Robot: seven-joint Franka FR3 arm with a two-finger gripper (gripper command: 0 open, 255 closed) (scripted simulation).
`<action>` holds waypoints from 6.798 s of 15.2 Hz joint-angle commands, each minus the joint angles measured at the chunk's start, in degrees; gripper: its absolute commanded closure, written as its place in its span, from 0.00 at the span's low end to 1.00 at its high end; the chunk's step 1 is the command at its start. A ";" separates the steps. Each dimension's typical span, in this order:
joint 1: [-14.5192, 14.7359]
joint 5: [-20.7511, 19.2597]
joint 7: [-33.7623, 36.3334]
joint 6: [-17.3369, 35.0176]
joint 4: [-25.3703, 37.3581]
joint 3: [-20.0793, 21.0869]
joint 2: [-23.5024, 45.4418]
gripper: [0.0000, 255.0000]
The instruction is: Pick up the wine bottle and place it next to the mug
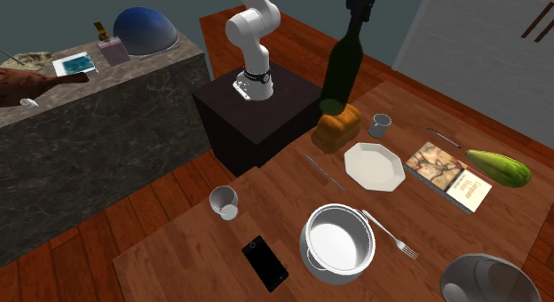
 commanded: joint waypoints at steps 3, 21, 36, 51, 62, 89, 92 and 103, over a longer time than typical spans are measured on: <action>1.87 0.73 5.90 -0.05 -0.84 4.04 -0.88 1.00; 10.24 2.05 31.60 -0.54 8.99 21.62 8.48 1.00; 23.11 -9.15 53.92 -8.14 39.36 33.39 34.17 1.00; 22.27 -8.19 55.33 3.06 26.12 33.40 32.07 1.00; 21.37 -7.74 55.69 12.06 15.92 33.14 30.76 1.00; 21.41 -10.98 58.80 31.30 0.28 32.07 34.95 1.00; 21.57 -11.68 59.35 33.25 -0.81 31.83 35.95 1.00; 22.44 -14.77 61.69 40.08 -3.75 30.54 40.34 1.00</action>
